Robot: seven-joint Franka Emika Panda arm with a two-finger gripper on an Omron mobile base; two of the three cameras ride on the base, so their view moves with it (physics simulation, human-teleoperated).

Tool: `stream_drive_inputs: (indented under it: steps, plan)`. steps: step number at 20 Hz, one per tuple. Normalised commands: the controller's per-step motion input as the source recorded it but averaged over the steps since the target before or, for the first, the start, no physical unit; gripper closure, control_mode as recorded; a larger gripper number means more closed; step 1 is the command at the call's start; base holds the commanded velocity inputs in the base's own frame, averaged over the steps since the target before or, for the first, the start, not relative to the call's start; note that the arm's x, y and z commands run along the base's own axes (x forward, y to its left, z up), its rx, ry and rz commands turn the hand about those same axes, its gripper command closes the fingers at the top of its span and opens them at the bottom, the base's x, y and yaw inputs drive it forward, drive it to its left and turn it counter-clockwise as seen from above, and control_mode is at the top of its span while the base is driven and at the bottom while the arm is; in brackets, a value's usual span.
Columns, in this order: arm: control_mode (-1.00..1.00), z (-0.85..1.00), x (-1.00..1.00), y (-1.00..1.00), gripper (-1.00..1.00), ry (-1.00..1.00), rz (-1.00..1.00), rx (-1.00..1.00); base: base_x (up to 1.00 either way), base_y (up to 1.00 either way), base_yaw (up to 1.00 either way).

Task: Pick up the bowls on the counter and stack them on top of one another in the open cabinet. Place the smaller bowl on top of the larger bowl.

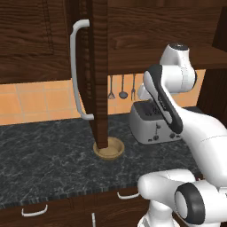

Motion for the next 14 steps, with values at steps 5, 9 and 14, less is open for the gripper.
stream_drive_inputs:
  steps: [5,9,14]
  plan:
    - [-1.0,-0.39,-0.1,0.25,-1.0,0.06,-0.01,0.05,0.0,0.0,0.0]
    - [-1.0,-1.0,0.03,0.71,-1.0,0.31,-0.08,0.01,0.0,0.0,0.0]
    - [-1.0,-1.0,0.19,0.7,-1.0,0.21,-0.14,0.01,0.0,0.0,0.0]
